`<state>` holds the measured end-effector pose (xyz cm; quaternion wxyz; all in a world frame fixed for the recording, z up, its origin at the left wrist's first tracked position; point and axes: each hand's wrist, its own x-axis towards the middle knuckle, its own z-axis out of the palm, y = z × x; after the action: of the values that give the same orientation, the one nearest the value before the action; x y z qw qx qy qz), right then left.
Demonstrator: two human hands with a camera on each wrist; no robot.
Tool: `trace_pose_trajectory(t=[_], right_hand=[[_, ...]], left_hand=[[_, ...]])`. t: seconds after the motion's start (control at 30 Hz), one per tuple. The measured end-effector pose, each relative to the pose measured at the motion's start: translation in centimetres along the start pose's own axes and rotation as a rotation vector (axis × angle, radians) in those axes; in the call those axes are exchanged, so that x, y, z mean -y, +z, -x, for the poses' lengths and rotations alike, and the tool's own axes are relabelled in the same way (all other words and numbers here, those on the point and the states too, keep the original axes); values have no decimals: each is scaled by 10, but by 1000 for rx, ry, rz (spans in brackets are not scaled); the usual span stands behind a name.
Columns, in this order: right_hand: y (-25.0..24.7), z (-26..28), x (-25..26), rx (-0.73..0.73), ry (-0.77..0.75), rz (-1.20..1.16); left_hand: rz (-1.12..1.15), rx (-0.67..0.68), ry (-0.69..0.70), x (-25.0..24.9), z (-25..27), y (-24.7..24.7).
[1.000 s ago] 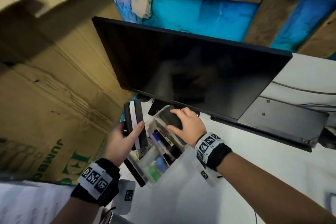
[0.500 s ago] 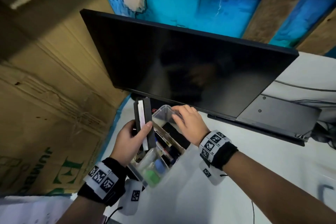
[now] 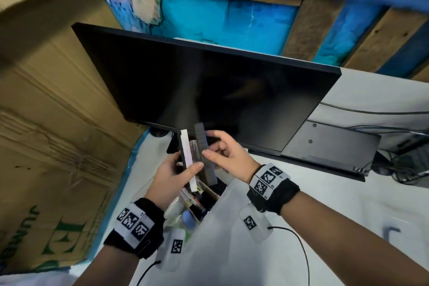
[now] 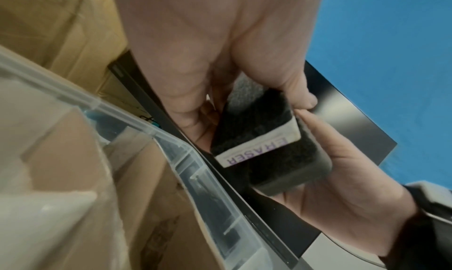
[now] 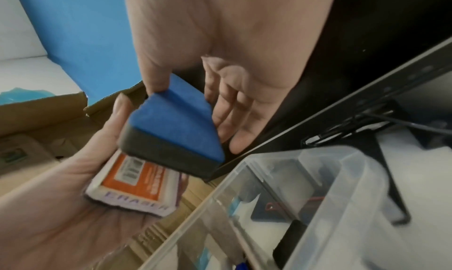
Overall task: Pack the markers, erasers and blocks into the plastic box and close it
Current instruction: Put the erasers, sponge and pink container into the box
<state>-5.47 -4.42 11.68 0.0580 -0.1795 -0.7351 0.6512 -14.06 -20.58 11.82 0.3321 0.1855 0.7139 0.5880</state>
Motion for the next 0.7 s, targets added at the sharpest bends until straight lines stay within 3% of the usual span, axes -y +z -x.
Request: trace_pose_trajectory(t=[0.13, 0.37, 0.53, 0.7], right_hand=[[-6, -11, -10, -87, 7, 326], [22, -20, -20, -6, 97, 874], [34, -20, -23, 10, 73, 1090], [34, -18, -26, -57, -68, 1236]], left_hand=[[-38, -109, 48, 3, 8, -12], [-72, -169, 28, 16, 24, -41], [-102, -223, 25, 26, 28, -55], [-140, -212, 73, 24, 26, -54]])
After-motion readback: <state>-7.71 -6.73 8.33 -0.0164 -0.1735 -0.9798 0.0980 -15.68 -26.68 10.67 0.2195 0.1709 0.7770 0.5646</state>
